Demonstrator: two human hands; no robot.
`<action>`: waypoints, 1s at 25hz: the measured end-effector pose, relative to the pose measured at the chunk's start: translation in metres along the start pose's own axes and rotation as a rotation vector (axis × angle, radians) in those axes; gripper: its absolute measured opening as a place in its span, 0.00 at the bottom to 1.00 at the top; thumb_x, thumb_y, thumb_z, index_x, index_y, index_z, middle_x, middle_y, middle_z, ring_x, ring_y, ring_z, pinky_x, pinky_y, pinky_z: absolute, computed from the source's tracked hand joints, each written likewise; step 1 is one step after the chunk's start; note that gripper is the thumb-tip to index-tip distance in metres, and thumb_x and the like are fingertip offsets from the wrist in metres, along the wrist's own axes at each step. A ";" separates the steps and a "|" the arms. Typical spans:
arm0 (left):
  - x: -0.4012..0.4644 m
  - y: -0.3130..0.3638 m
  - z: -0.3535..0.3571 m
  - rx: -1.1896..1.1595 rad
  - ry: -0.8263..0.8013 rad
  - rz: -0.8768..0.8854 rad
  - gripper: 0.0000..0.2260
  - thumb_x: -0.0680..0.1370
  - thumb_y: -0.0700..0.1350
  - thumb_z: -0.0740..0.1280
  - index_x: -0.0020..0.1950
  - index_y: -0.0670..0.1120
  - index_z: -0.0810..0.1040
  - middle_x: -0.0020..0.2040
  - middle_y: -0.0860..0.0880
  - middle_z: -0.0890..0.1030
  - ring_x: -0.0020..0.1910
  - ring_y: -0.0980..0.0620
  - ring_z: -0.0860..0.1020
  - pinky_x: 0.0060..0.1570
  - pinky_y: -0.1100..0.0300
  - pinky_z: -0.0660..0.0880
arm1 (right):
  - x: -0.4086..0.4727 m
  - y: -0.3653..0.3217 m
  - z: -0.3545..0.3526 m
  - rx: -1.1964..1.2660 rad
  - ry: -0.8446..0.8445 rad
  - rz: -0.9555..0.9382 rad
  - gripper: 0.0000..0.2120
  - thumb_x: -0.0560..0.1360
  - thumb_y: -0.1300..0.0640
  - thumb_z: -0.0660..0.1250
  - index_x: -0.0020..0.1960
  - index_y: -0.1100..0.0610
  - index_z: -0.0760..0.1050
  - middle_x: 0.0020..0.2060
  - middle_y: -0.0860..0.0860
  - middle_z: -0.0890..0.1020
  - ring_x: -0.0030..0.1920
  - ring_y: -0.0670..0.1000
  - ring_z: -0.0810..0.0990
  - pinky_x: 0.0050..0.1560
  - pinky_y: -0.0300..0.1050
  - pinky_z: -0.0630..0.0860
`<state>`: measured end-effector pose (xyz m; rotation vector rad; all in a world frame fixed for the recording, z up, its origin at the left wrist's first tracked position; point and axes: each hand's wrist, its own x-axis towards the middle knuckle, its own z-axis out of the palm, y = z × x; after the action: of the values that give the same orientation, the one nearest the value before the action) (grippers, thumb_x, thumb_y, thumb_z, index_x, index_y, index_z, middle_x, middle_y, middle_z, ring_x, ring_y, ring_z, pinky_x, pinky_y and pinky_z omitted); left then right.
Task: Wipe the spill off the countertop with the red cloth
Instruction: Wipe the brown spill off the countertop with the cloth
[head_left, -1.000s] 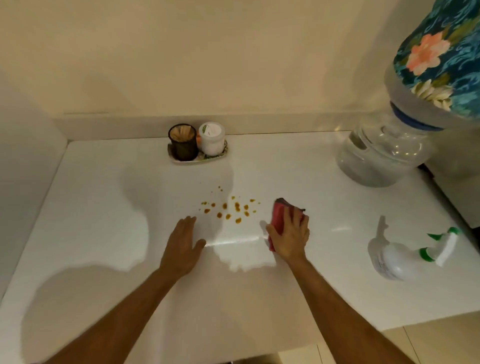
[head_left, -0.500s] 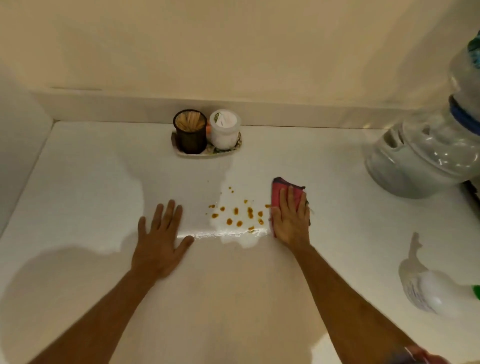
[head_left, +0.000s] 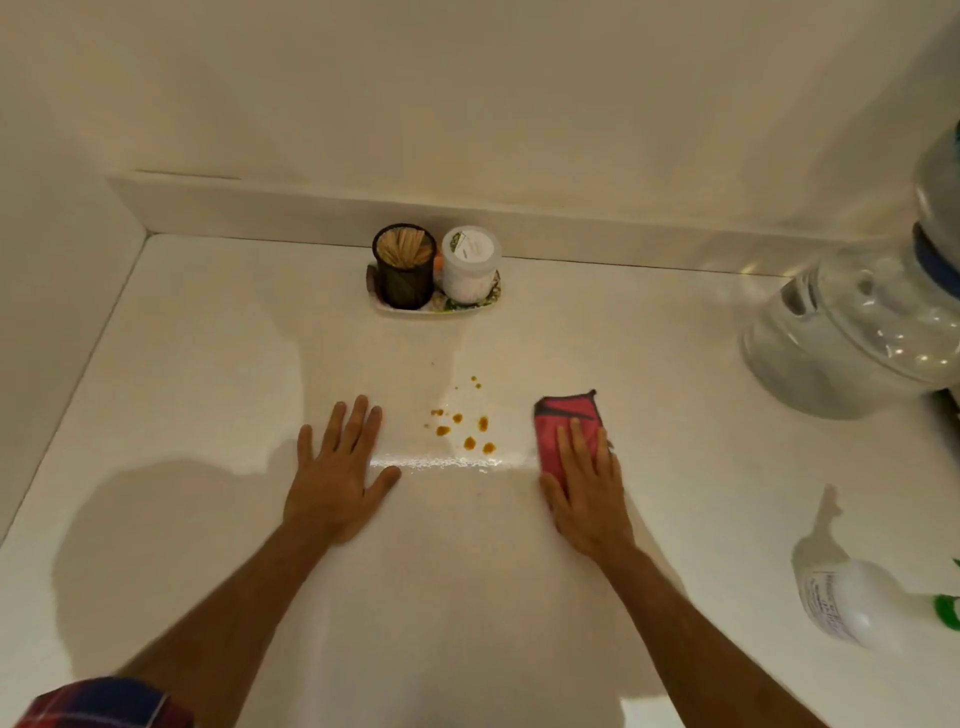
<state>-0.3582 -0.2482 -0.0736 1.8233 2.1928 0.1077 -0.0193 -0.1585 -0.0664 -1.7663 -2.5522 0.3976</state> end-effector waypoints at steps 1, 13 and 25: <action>0.000 0.000 0.000 0.003 -0.001 -0.002 0.35 0.79 0.67 0.47 0.82 0.53 0.42 0.83 0.53 0.42 0.82 0.49 0.42 0.77 0.37 0.45 | 0.008 0.004 -0.001 0.013 -0.006 0.033 0.35 0.79 0.37 0.49 0.81 0.53 0.50 0.81 0.53 0.54 0.80 0.63 0.49 0.77 0.63 0.53; 0.005 -0.001 0.005 0.019 0.030 -0.005 0.36 0.79 0.66 0.50 0.81 0.54 0.42 0.83 0.54 0.41 0.82 0.50 0.41 0.77 0.38 0.44 | 0.140 -0.120 0.010 0.122 -0.111 -0.377 0.27 0.82 0.45 0.44 0.80 0.49 0.55 0.81 0.49 0.55 0.80 0.61 0.45 0.78 0.60 0.46; 0.000 0.000 -0.002 -0.008 -0.011 0.005 0.35 0.79 0.64 0.51 0.82 0.53 0.43 0.83 0.53 0.43 0.82 0.49 0.42 0.77 0.38 0.44 | -0.021 0.019 0.016 0.175 0.103 0.002 0.24 0.83 0.42 0.39 0.79 0.40 0.47 0.80 0.38 0.45 0.80 0.60 0.51 0.74 0.64 0.56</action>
<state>-0.3589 -0.2481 -0.0715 1.8200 2.1774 0.1069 0.0036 -0.1751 -0.0827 -1.6825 -2.3667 0.4999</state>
